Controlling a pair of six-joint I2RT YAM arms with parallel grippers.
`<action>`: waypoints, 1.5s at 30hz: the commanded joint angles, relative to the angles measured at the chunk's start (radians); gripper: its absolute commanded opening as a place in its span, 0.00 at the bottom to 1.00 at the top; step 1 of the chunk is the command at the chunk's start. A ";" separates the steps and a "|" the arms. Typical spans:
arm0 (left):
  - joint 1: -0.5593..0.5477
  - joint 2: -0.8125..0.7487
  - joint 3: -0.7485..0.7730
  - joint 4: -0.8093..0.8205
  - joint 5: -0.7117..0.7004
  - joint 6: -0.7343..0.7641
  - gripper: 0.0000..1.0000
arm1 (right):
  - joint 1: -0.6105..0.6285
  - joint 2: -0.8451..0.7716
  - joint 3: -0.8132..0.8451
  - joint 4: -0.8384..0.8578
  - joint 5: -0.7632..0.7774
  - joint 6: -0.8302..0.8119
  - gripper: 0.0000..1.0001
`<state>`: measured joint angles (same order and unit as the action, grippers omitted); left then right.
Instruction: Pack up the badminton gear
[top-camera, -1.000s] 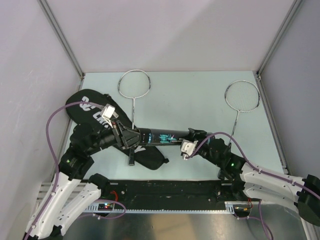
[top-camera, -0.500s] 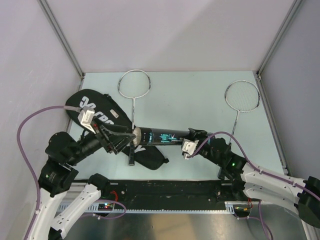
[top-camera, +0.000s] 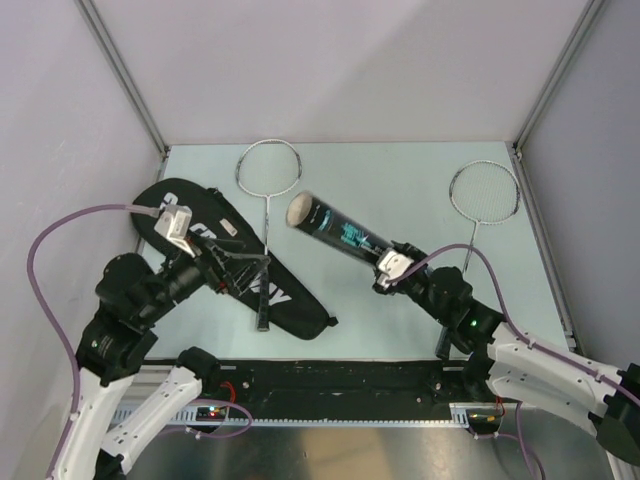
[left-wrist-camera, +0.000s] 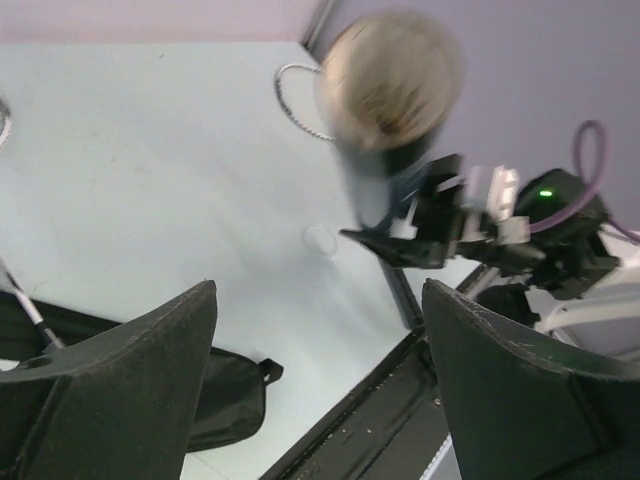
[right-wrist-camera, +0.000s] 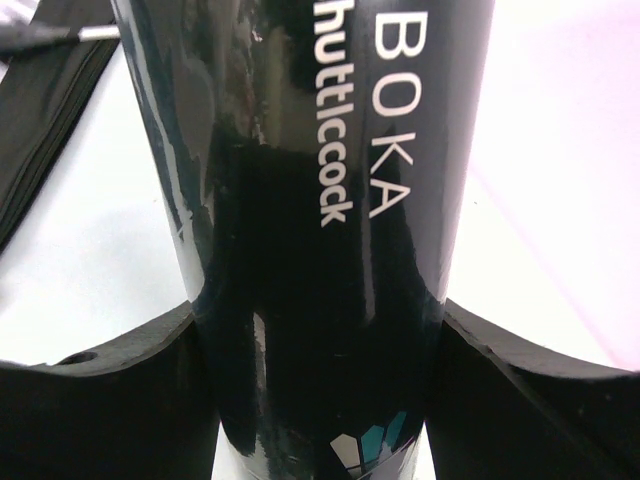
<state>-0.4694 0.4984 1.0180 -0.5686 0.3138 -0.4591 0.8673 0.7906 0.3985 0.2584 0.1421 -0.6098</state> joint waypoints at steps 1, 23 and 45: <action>-0.006 0.098 -0.009 -0.005 -0.088 0.036 0.86 | -0.029 -0.071 0.098 0.081 0.132 0.187 0.26; -0.345 1.022 0.194 0.276 -0.445 -0.205 0.59 | 0.015 -0.384 0.199 -0.157 0.359 0.467 0.26; -0.583 1.645 0.624 0.276 -0.578 -0.284 0.46 | 0.020 -0.630 0.237 -0.336 0.360 0.386 0.25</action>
<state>-1.0363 2.1338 1.6245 -0.3096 -0.2016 -0.7074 0.8845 0.1925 0.5896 -0.1162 0.5007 -0.1928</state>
